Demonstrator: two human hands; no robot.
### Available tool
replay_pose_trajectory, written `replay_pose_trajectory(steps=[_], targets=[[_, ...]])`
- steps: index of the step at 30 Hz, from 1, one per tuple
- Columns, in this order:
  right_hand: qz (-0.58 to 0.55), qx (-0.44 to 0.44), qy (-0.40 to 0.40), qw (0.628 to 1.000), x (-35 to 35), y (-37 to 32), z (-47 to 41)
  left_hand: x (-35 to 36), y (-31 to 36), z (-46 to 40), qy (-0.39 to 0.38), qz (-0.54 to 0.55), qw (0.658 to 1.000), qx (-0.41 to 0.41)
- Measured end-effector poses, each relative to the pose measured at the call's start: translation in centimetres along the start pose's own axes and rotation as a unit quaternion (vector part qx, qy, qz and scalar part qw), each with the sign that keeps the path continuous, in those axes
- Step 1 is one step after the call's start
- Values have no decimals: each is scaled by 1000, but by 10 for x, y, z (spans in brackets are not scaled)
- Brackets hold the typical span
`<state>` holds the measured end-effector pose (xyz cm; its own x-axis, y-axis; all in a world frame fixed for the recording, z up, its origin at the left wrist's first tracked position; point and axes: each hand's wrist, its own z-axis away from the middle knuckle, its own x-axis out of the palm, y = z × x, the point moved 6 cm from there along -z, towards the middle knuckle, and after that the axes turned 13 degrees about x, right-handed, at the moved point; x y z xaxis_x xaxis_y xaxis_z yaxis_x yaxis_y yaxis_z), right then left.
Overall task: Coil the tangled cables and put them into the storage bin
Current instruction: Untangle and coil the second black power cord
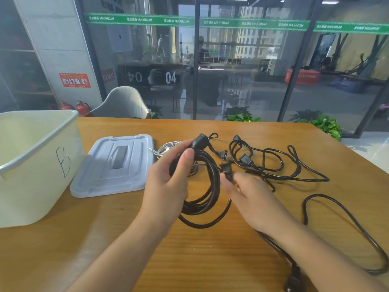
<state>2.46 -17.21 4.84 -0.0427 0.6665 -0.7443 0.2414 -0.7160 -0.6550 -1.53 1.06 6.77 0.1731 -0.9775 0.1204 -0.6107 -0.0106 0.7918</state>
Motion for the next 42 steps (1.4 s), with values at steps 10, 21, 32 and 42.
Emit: replay_pose_trajectory(steps=[10, 21, 32, 42], targets=[[-106, -38, -75, 991, 12, -8, 6, 10, -6, 6, -31, 7, 999, -28], [-256, -123, -115, 952, 9, -24, 17, 1, -2, 1, -6, -89, 996, 18], [-220, -115, 126, 961, -4, -33, 22, 1, -9, 0, -14, -140, 990, 18], [-678, 113, -19, 726, -2, -5, -3, 6, -15, 3, -26, -77, 996, -34]])
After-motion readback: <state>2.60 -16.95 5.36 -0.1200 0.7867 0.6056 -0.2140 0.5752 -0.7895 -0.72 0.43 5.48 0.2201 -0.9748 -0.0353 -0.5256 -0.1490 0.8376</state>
